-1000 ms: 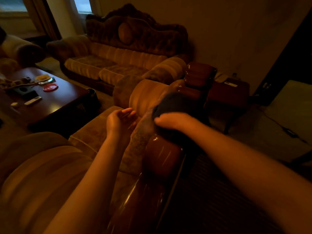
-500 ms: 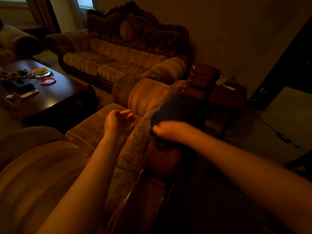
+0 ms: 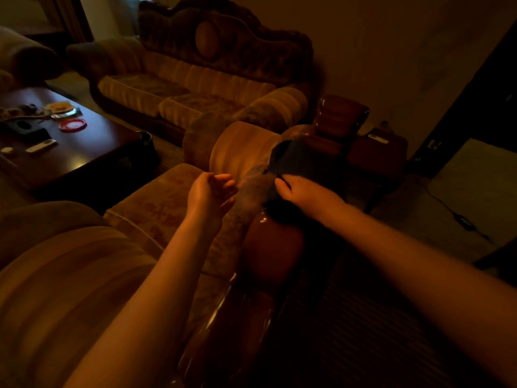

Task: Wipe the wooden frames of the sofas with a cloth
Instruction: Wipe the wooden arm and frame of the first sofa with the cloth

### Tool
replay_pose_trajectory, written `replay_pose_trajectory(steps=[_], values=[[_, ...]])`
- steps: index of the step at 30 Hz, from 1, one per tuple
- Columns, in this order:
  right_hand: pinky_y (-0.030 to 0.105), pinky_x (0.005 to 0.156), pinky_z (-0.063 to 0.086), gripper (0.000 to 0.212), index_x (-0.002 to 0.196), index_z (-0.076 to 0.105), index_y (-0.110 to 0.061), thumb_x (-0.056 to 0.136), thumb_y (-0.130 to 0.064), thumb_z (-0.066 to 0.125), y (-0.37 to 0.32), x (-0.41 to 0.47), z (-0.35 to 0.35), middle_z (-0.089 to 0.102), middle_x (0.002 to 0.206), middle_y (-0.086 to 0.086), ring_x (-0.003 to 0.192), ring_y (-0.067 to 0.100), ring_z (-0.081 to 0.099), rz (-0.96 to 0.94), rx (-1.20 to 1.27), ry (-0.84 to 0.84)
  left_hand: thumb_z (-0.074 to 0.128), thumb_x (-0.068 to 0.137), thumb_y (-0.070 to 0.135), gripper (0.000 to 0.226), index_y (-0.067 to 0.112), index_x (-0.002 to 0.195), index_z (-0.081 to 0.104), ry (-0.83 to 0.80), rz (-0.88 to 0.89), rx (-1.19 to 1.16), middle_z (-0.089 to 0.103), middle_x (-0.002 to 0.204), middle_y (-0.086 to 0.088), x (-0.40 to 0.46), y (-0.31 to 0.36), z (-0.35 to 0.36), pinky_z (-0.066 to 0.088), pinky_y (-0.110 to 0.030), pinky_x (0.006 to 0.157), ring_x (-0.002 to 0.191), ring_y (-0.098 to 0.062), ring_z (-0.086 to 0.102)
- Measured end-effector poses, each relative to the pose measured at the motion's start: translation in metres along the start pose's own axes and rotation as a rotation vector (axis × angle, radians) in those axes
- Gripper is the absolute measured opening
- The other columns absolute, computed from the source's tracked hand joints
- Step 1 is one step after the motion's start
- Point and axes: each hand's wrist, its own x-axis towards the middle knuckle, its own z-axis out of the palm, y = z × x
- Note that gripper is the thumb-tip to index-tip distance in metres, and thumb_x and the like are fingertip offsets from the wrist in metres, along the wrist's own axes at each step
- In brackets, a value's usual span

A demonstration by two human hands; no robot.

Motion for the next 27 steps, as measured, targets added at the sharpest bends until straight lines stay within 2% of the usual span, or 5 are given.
replay_pose_trajectory(steps=[8, 13, 17, 22, 27], values=[[0.033, 0.113, 0.017, 0.044, 0.145, 0.030, -0.011, 0.104, -0.027, 0.024, 0.035, -0.083, 0.093, 0.032, 0.150, 0.011, 0.137, 0.025, 0.029, -0.378, -0.336, -0.454, 0.037, 0.094, 0.024, 0.031, 0.014, 0.077, 0.061, -0.024, 0.126, 0.248, 0.064, 0.081, -0.003, -0.010, -0.006, 0.040, 0.042, -0.033, 0.079, 0.079, -0.016, 0.060], [0.037, 0.090, 0.043, 0.026, 0.103, 0.059, -0.018, 0.102, -0.024, 0.034, 0.047, -0.050, 0.047, 0.060, 0.096, 0.005, 0.088, 0.021, 0.057, -0.122, 0.283, 0.022, 0.034, 0.097, 0.026, 0.031, 0.017, 0.094, 0.063, -0.121, 0.305, 0.492, 0.063, 0.107, -0.004, -0.024, -0.008, 0.065, 0.048, -0.022, 0.069, 0.096, -0.014, 0.059], [0.027, 0.105, 0.027, 0.049, 0.148, 0.023, -0.019, 0.102, -0.029, 0.035, 0.067, 0.027, -0.005, 0.031, 0.150, 0.008, 0.134, 0.023, 0.035, 0.019, 0.814, 0.560, 0.034, 0.097, 0.031, 0.028, 0.025, 0.109, 0.059, -0.065, 0.623, 0.759, 0.056, 0.109, 0.006, -0.020, -0.026, 0.096, 0.045, -0.036, 0.092, 0.104, -0.012, 0.054], [0.045, 0.114, 0.023, 0.049, 0.146, 0.028, -0.006, 0.102, -0.027, 0.030, 0.089, 0.061, 0.011, 0.031, 0.149, 0.015, 0.138, 0.028, 0.030, 0.060, 1.069, 0.614, 0.026, 0.092, 0.038, 0.051, 0.026, 0.138, 0.044, 0.003, 0.805, 1.341, 0.037, 0.147, 0.001, -0.009, -0.060, 0.130, 0.028, -0.036, 0.105, 0.137, -0.014, 0.028], [0.034, 0.116, 0.018, 0.055, 0.137, 0.013, -0.044, 0.089, -0.068, 0.023, 0.057, -0.061, 0.120, 0.015, 0.149, -0.024, 0.142, 0.006, 0.017, -0.071, 1.041, 0.640, 0.029, 0.084, 0.045, 0.046, 0.036, 0.119, 0.058, -0.030, 0.750, 1.001, 0.055, 0.131, 0.006, -0.002, -0.059, 0.122, 0.038, -0.044, 0.104, 0.125, -0.011, 0.047]])
